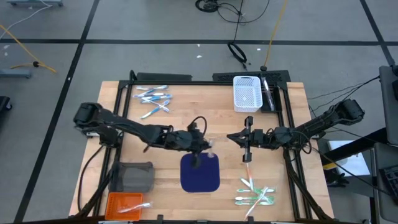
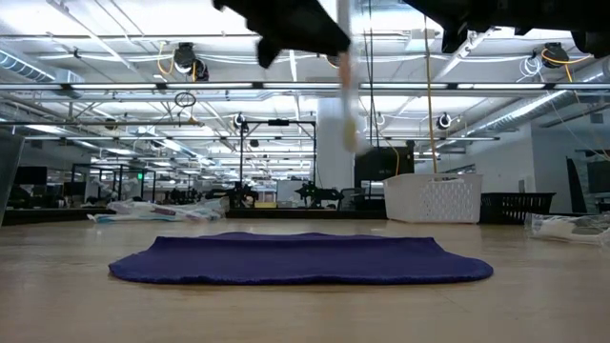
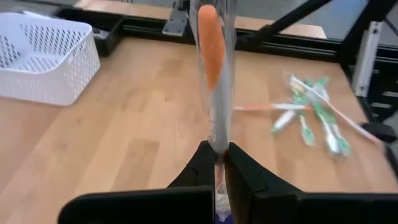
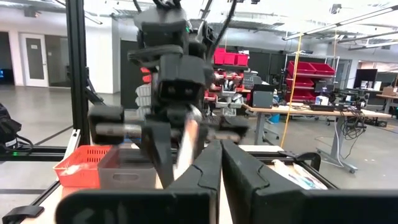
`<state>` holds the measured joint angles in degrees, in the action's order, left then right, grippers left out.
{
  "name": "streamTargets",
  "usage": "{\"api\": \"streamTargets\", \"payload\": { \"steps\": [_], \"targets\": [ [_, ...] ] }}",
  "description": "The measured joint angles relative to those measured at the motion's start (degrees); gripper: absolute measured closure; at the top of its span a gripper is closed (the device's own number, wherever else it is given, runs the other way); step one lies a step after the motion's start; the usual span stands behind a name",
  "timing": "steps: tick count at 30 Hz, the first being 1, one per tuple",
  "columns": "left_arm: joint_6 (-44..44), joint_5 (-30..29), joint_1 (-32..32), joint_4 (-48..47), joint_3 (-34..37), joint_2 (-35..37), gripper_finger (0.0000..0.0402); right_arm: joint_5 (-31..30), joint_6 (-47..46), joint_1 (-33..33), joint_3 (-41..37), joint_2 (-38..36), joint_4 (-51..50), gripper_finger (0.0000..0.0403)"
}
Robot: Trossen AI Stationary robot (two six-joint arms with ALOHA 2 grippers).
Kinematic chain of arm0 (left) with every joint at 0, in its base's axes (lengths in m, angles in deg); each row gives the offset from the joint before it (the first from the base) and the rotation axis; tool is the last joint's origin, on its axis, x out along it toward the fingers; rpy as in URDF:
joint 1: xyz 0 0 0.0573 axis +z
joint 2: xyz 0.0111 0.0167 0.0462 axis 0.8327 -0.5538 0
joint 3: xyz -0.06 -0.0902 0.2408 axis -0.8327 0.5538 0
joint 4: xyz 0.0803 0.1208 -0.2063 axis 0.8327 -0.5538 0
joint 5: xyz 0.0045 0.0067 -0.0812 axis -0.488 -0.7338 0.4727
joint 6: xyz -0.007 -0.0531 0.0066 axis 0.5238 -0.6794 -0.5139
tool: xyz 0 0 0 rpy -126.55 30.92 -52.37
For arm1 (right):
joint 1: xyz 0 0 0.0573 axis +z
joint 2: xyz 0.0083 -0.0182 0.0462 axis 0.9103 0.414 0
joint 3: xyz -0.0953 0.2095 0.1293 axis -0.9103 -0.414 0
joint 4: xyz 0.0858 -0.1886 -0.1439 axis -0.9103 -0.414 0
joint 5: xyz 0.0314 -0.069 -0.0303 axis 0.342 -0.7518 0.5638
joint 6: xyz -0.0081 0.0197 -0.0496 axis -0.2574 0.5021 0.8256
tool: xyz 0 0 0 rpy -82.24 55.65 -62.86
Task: Pick & Place Toothbrushes
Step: Put the orange toothbrush into the orange basket
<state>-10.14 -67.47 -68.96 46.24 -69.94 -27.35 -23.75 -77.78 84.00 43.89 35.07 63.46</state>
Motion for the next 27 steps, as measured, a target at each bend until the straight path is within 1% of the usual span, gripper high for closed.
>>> {"api": "streamTargets", "payload": {
  "steps": [7, 12, 16, 20, 24, 27],
  "targets": [
    [-9.4, 0.02, -2.91, -14.7, 0.0, 7.88, 0.0398, 0.0, 0.0, 0.0, 0.0, 0.0, -0.36, 0.0399],
    [-21.1, 1.07, -4.41, -24.05, 0.04, 11.75, 0.0397, 0.0, 0.0, 0.0, -0.02, 0.0, -1.11, 0.0399],
    [-30.28, 5.18, -4.89, -30.71, 0.05, 13.16, 0.0398, -0.02, 0.01, 0.0, -0.02, 0.0, -1.31, 0.0398],
    [-36.42, 11.45, -4.98, -35.48, 0.04, 13.19, 0.0399, -0.02, 0.07, 0.0, -0.02, 0.0, -1.52, 0.04],
    [-40.83, 17.39, -5.2, -37.76, 0.07, 13.19, 0.0399, -0.04, 1.0, 0.0, -0.02, 0.0, -1.77, 0.04],
    [-42.96, 20.67, -5.63, -37.79, 0.07, 13.16, 0.0399, -0.04, 1.64, 0.0, -0.02, 0.0, -1.88, 0.0401]
  ]
}}
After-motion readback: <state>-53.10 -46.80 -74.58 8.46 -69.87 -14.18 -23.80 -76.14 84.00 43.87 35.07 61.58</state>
